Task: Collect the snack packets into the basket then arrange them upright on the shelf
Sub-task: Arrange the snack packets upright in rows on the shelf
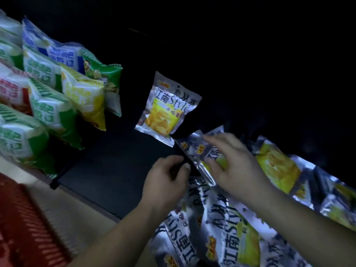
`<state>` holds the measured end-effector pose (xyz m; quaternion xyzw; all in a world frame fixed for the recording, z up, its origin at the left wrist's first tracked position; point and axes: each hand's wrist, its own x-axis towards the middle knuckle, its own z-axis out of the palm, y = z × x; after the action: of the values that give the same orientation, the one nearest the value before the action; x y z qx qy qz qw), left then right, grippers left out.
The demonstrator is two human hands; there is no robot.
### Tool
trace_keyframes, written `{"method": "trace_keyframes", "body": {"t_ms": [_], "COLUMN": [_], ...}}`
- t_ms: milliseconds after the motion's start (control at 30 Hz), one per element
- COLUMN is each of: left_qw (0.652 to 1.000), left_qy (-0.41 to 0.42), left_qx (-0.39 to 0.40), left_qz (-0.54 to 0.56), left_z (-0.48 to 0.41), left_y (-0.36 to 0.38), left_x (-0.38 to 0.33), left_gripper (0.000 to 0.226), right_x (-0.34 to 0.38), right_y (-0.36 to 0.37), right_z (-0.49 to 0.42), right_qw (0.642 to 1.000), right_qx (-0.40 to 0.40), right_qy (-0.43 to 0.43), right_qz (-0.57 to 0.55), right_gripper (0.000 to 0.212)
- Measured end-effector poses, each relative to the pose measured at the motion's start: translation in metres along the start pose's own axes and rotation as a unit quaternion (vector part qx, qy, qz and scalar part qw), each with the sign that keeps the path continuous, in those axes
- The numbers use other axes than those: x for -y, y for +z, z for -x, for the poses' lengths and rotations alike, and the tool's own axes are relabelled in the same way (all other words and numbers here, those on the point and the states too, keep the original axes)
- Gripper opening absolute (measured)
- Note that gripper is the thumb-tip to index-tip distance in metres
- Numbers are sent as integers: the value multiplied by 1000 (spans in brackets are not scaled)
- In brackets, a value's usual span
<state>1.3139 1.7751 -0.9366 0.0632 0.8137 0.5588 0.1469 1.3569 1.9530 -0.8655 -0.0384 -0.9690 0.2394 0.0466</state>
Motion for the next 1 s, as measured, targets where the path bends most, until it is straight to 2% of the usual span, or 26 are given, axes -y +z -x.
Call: {"method": "trace_keyframes", "body": {"t_ms": [67, 167, 267, 333, 467, 567, 667, 767, 833, 900, 933, 1000], "left_qw": [999, 989, 982, 981, 980, 962, 957, 976, 981, 958, 950, 970], "left_qy": [52, 13, 0, 5, 23, 44, 84, 135, 192, 230, 224, 153], "left_qx": [-1, 127, 188, 192, 172, 198, 207, 121, -12, -162, -202, -178], "left_qz": [-15, 73, 2, -8, 102, 184, 187, 122, 30, -61, -82, -57], "left_z": [2, 9, 18, 23, 22, 15, 12, 2, -6, -7, -4, -3], "left_y": [6, 26, 53, 63, 54, 24, -21, -62, -85, -105, -112, -115], "left_x": [-16, -45, -54, -55, -68, -105, -140, -151, -143, -131, -122, -99], "left_gripper": [17, 23, 39, 32, 34, 29, 27, 25, 27, 25, 23, 25], "right_x": [-14, -40, -63, -71, -66, -41, -3, 27, 43, 55, 61, 69], "right_y": [-26, -46, -50, -50, -59, -88, -112, -100, -80, -63, -55, -39], "right_z": [11, 34, 58, 66, 62, 38, 16, 7, 4, -2, -6, -18], "right_qw": [997, 985, 986, 990, 997, 999, 995, 993, 989, 973, 961, 944], "right_qx": [-40, -47, 8, 4, -22, 31, 84, 45, -26, -88, -104, -122], "right_qy": [-27, 81, 161, 143, 71, 13, 30, 44, 52, 76, 86, 97], "right_qz": [59, 143, 51, 13, 31, 38, -34, -100, -138, -201, -242, -289], "right_gripper": [50, 50, 53, 54, 59, 83, 80, 64, 55, 49, 50, 55]}}
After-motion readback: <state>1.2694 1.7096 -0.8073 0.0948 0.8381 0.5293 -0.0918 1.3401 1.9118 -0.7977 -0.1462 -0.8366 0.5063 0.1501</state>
